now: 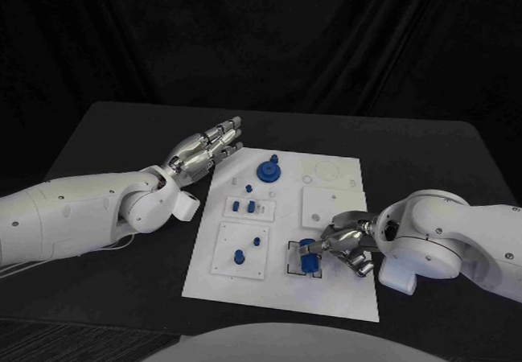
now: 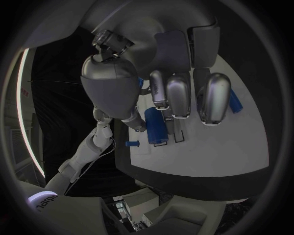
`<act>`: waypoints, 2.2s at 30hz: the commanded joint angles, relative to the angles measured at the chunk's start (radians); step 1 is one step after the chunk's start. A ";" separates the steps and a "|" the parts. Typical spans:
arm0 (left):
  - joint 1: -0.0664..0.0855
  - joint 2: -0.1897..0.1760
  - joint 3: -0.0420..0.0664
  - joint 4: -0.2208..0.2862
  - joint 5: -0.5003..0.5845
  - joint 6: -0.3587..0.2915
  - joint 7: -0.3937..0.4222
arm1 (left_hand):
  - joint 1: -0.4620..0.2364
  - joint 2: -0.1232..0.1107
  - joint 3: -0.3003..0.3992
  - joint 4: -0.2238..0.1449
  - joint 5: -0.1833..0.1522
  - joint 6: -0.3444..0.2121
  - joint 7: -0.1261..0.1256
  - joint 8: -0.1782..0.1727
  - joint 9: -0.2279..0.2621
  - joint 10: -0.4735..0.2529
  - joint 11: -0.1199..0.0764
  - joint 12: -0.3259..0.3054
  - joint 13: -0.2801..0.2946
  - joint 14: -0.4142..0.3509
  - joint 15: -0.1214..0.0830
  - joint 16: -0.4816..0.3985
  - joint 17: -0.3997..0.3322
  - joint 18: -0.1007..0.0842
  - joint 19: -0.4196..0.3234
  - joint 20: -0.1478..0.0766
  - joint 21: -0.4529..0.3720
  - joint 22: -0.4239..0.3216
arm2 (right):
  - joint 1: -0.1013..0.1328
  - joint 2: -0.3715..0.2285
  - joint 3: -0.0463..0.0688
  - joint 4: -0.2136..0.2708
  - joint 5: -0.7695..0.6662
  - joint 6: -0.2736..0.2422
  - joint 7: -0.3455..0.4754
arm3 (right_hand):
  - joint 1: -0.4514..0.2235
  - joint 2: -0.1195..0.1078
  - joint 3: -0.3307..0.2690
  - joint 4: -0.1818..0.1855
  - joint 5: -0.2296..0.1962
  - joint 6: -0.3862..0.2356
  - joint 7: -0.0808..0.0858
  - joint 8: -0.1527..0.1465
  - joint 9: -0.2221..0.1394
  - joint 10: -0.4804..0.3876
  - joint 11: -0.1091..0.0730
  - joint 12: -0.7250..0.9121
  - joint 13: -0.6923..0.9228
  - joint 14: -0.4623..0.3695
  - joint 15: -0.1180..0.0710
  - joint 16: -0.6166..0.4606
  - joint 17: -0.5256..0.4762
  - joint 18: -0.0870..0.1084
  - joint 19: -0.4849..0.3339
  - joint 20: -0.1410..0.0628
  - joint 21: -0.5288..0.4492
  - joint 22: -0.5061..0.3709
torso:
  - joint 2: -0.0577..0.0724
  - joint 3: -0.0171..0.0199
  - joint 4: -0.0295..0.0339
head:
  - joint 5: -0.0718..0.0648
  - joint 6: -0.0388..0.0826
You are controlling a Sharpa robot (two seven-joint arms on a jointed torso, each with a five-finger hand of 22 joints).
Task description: Assemble the parts on the task board
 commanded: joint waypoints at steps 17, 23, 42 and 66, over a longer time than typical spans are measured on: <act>-0.002 0.005 0.001 -0.002 0.005 0.027 0.072 | 0.008 0.005 0.009 -0.002 0.007 0.000 0.014 0.003 0.001 0.001 0.008 -0.003 -0.001 -0.002 0.013 -0.004 -0.001 0.008 -0.001 0.017 -0.003 -0.001 | -0.008 0.011 0.000 -0.013 -0.015 0.040 -0.011 | -0.090 -0.008 -0.026 0.035 -0.237 -0.025 0.002 -0.011 -0.046 0.085 0.011 -0.012 0.221 0.020 0.010 -0.017 -0.031 0.013 0.001 0.012 -0.023 0.155 | -0.001 0.0003 -0.0019 | 0.004 0.000; -0.002 0.005 0.001 -0.003 0.005 0.030 0.070 | 0.008 0.005 0.011 -0.002 0.008 -0.001 0.016 0.002 0.001 0.001 0.010 -0.003 -0.001 -0.002 0.018 -0.004 -0.001 0.008 -0.001 0.021 -0.003 -0.001 | -0.009 0.012 0.000 -0.014 -0.014 0.036 -0.009 | -0.101 -0.007 -0.054 0.050 -0.211 -0.029 0.003 -0.010 -0.055 0.083 0.011 -0.014 0.218 0.019 0.011 -0.020 -0.037 0.014 0.000 0.012 -0.028 0.154 | 0.000 0.0002 -0.0007 | 0.004 0.000; -0.004 0.005 0.001 -0.005 0.005 0.041 0.059 | 0.013 0.005 0.017 -0.004 0.015 0.001 0.023 0.003 0.002 0.001 0.012 -0.003 -0.001 -0.002 0.026 -0.004 -0.001 0.008 -0.001 0.027 -0.003 -0.001 | -0.010 -0.008 0.000 -0.003 -0.013 0.011 0.016 | -0.128 0.008 -0.118 0.096 -0.265 -0.038 0.005 -0.005 -0.076 0.079 0.013 -0.019 0.209 0.017 0.012 -0.027 -0.051 0.018 -0.005 0.014 -0.048 0.147 | -0.001 0.0007 -0.0007 | 0.010 0.000; -0.008 -0.001 0.001 -0.001 0.005 0.048 0.058 | 0.023 0.004 0.026 -0.008 0.029 0.008 0.031 0.004 0.003 0.001 0.019 -0.003 -0.001 -0.002 0.033 -0.004 -0.001 0.008 -0.001 0.034 -0.003 -0.001 | 0.001 -0.121 0.000 0.106 -0.296 0.025 0.179 | 0.080 0.001 -0.220 -0.002 -0.252 -0.044 -0.057 0.394 0.193 0.082 -0.042 -0.013 0.214 0.022 -0.029 -0.016 -0.039 0.019 0.002 -0.024 -0.052 0.146 | -0.001 0.0000 -0.0001 | 0.013 0.000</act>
